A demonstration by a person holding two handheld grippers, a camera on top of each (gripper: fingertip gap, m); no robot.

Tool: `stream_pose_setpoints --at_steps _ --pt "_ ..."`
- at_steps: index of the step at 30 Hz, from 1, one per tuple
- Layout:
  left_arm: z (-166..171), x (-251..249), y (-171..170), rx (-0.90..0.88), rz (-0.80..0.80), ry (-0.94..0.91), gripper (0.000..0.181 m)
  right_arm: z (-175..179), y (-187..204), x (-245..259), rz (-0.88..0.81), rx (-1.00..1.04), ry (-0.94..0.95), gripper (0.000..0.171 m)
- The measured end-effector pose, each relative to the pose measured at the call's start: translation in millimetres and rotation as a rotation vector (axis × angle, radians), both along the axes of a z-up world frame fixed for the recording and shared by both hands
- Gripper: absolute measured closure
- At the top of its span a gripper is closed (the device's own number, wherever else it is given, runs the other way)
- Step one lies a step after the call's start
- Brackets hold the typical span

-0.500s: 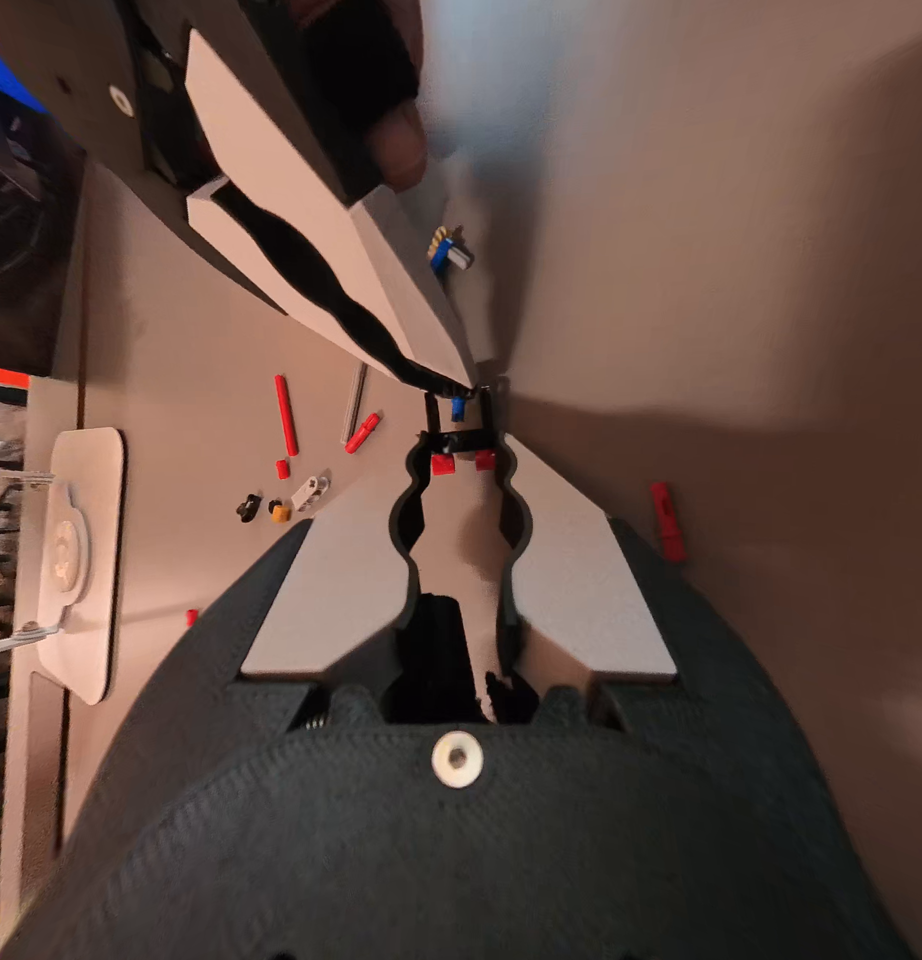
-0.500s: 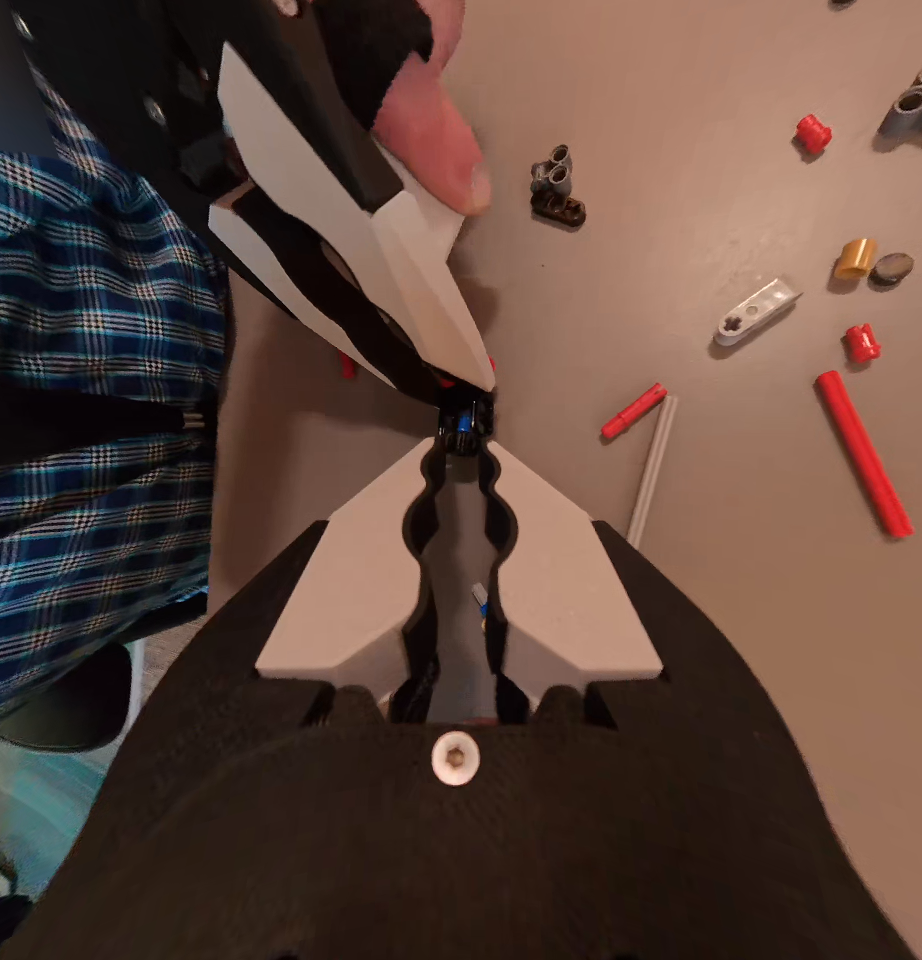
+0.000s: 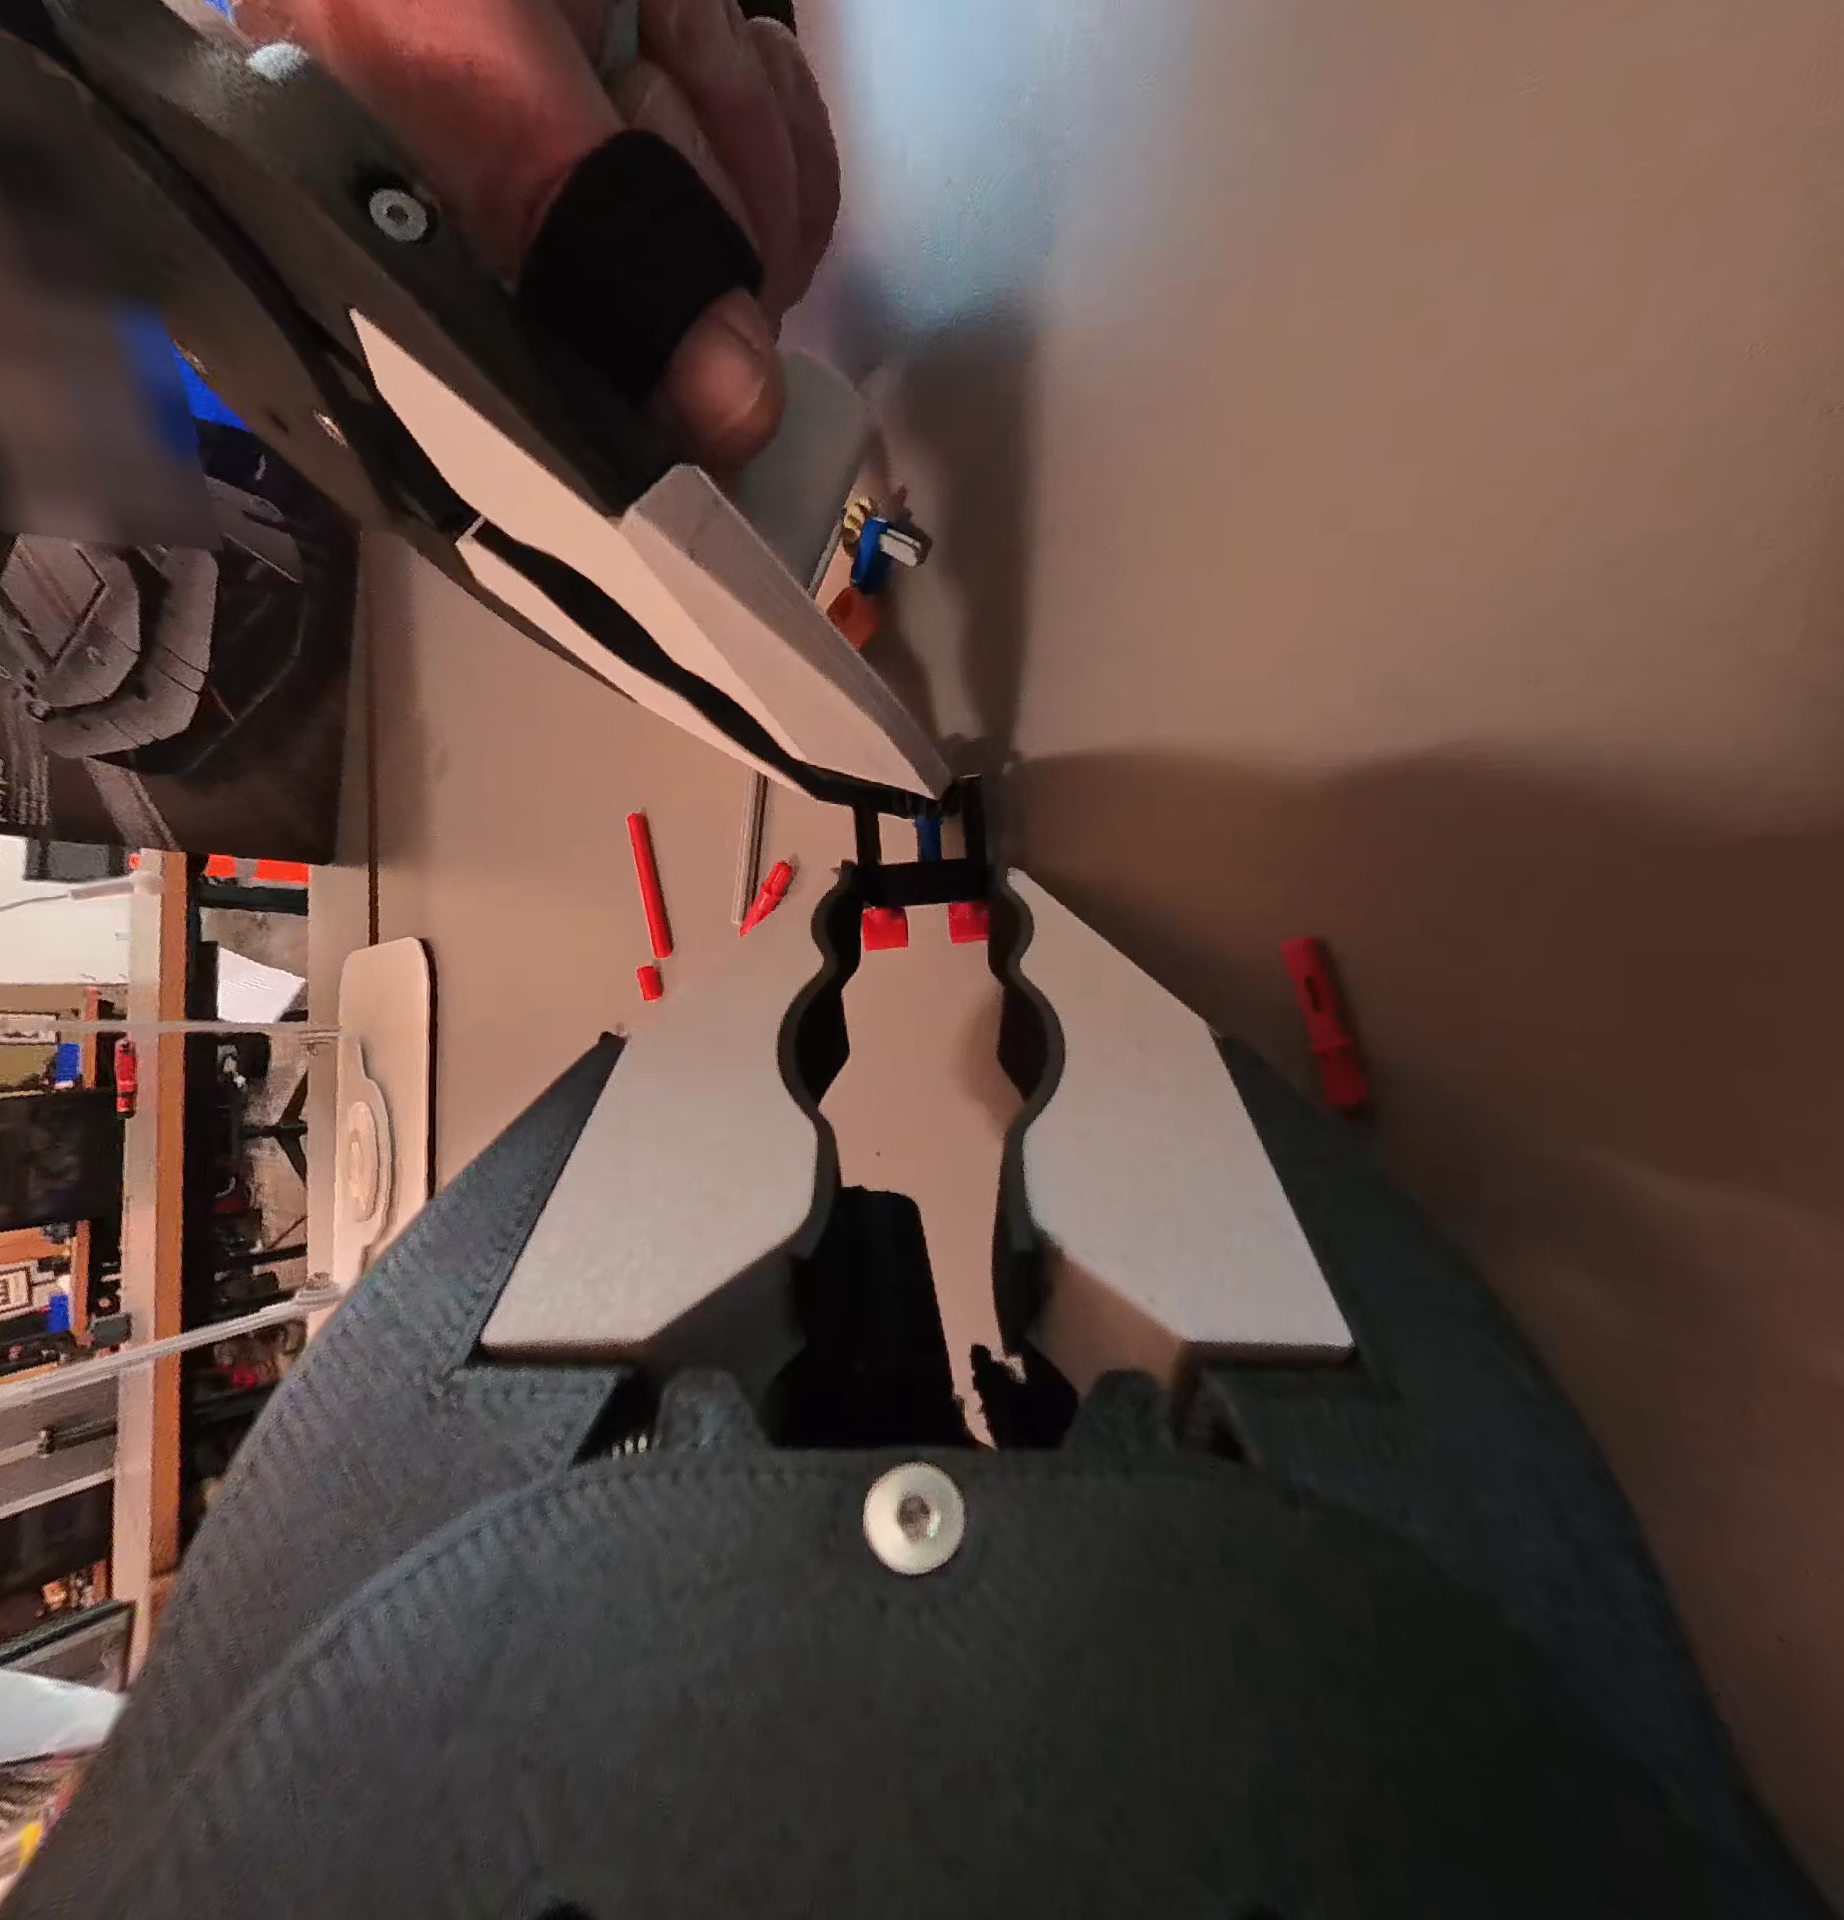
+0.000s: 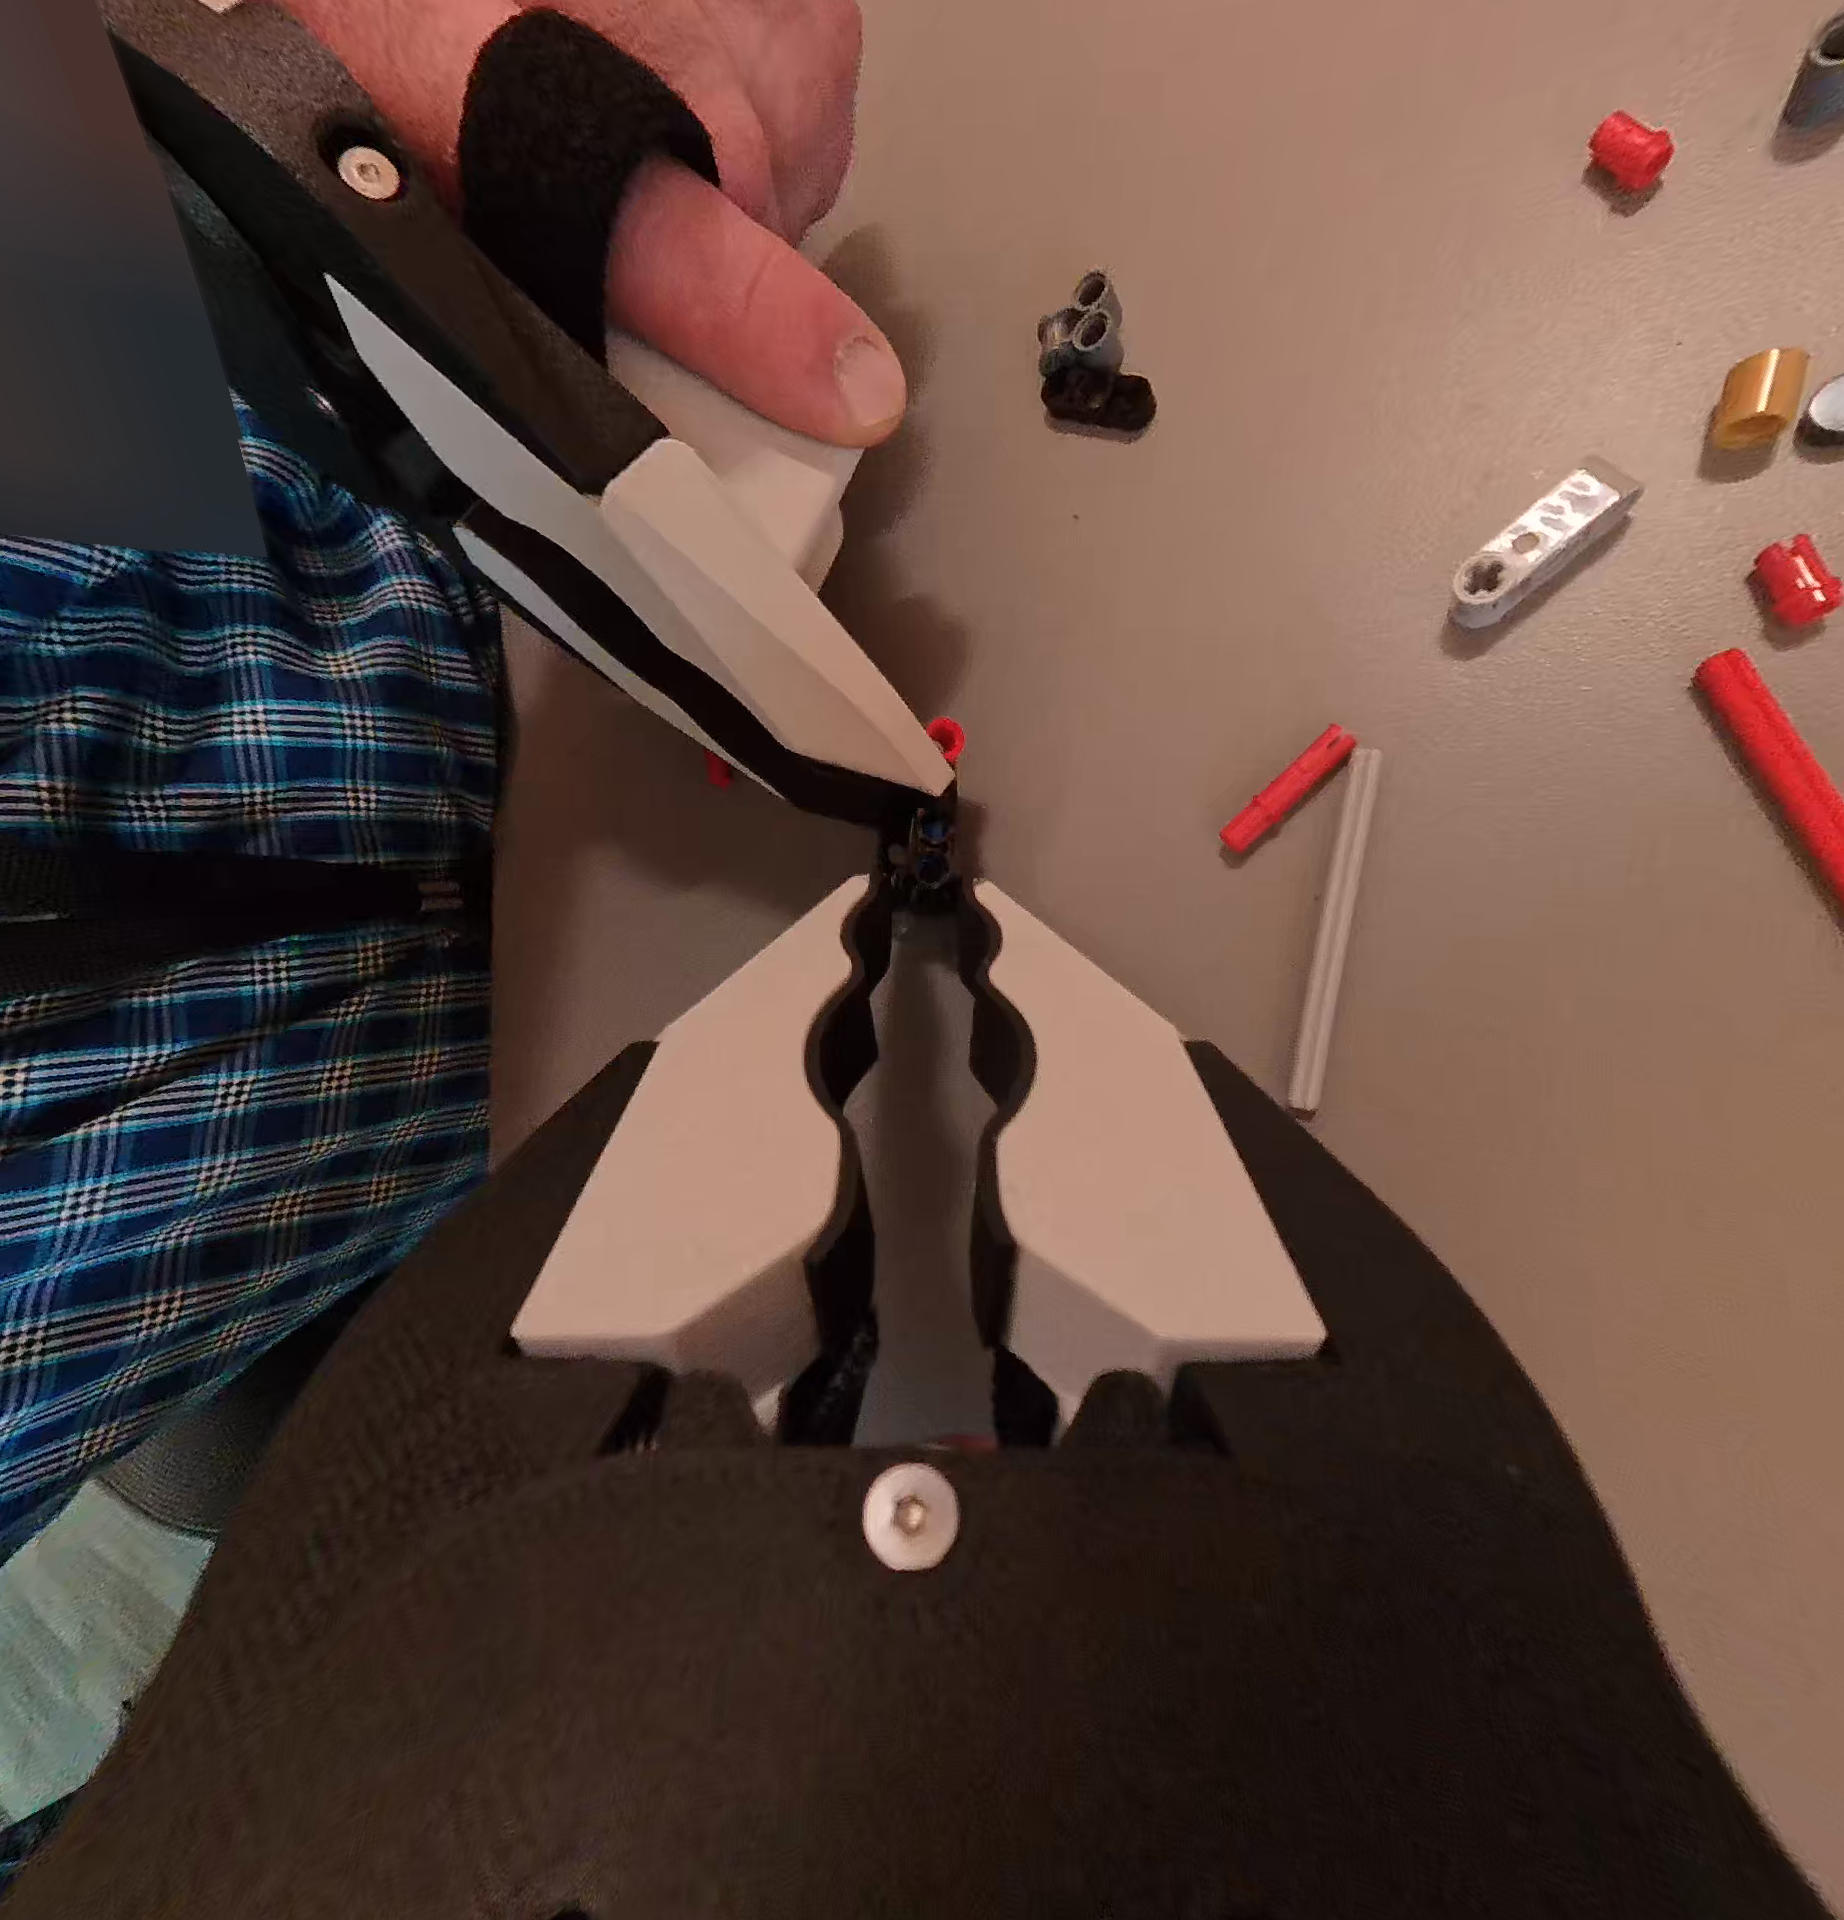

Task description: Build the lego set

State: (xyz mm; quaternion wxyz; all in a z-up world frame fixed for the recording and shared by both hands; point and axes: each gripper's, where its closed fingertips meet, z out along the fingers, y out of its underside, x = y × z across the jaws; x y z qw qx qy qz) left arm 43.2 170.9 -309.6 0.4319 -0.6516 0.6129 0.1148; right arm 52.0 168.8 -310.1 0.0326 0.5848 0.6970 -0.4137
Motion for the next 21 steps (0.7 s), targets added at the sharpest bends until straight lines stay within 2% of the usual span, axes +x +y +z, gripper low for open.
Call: stream_pose_setpoints --at_steps 8,15,21 --pt "0.3 -3.4 1.8 0.026 -0.034 0.010 0.158 4.0 0.6 -5.0 -0.053 -0.112 0.024 0.162" --pt "0.2 -3.4 2.1 0.031 -0.032 -0.006 0.158 2.6 0.2 -6.8 -0.082 -0.089 0.025 0.162" --pt "0.3 -2.8 1.6 0.040 -0.045 -0.006 0.158 1.2 -1.2 -5.7 -0.033 -0.048 0.011 0.162"
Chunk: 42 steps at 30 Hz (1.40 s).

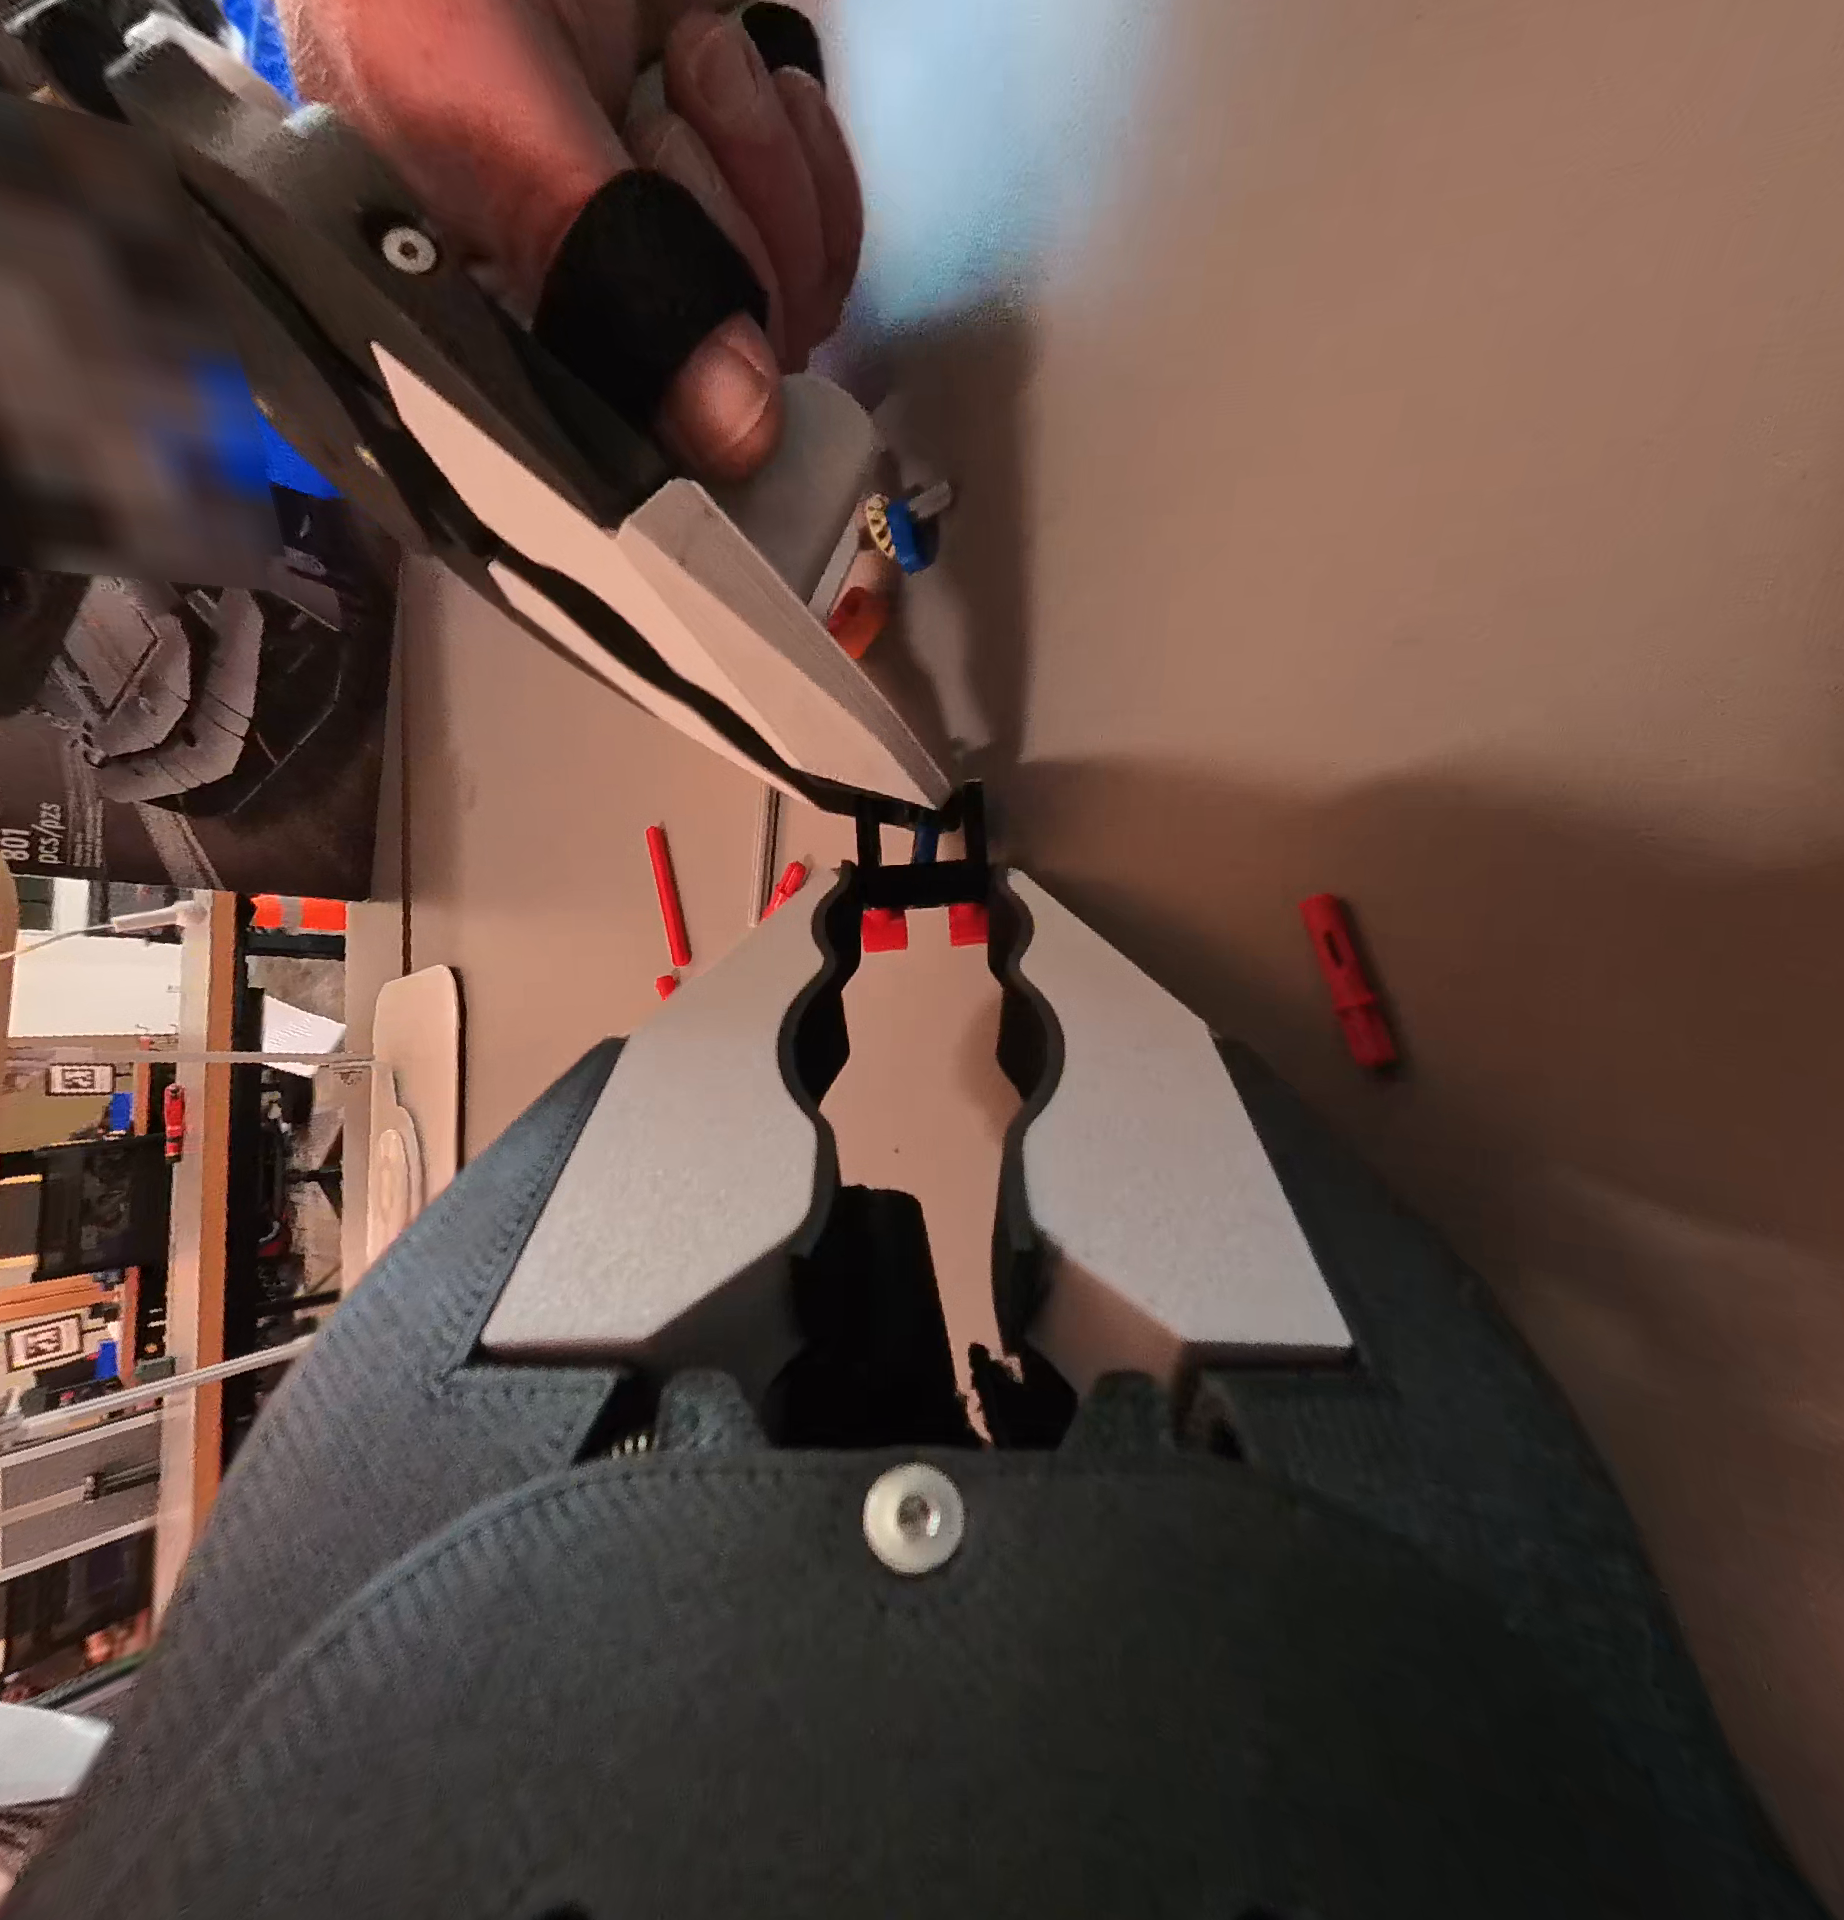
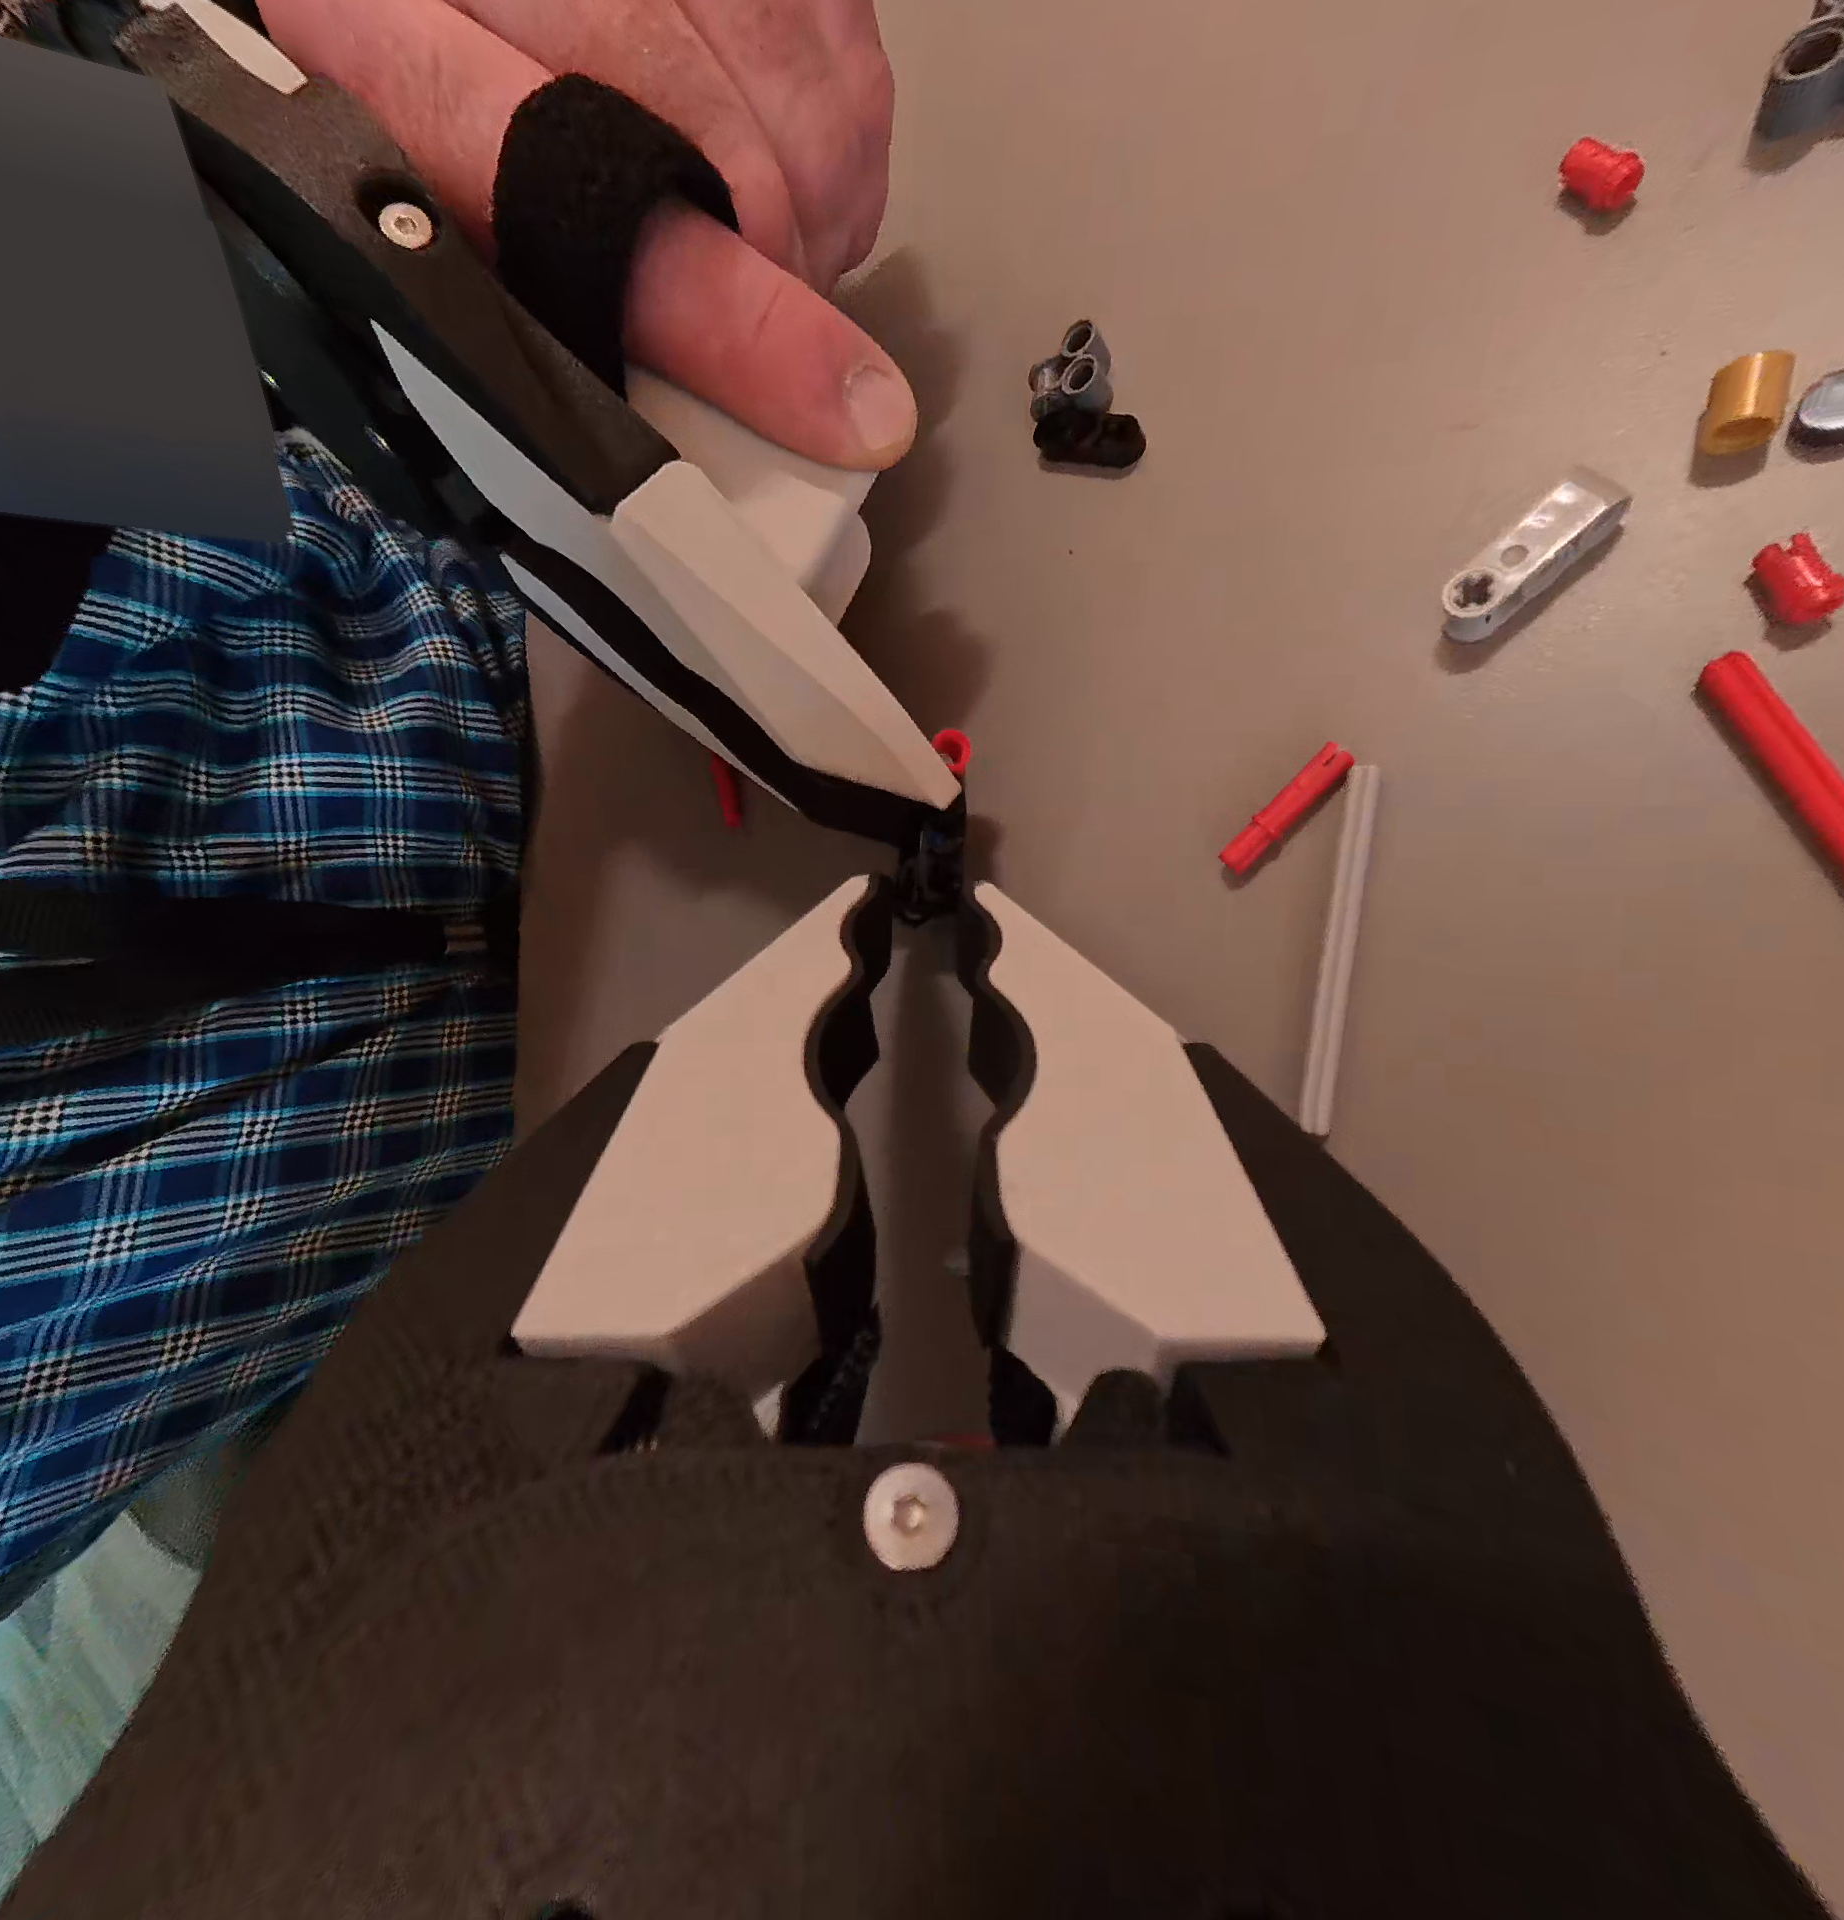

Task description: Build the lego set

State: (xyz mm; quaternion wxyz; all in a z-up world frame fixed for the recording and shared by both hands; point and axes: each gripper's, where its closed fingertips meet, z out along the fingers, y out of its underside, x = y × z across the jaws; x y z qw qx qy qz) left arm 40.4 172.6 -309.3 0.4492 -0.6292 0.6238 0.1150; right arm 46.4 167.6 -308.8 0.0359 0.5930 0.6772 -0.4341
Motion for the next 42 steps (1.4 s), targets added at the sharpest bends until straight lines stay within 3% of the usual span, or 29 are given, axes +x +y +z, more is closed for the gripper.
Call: stream_pose_setpoints --at_steps 11,42 --pt "0 3 1 0.016 -0.024 0.024 0.158 1 2 4 0.098 0.081 -0.066 0.162" --pt "-1 -5 5 -0.062 0.074 -0.075 0.158 1 8 -12 -0.131 0.071 0.069 0.160"
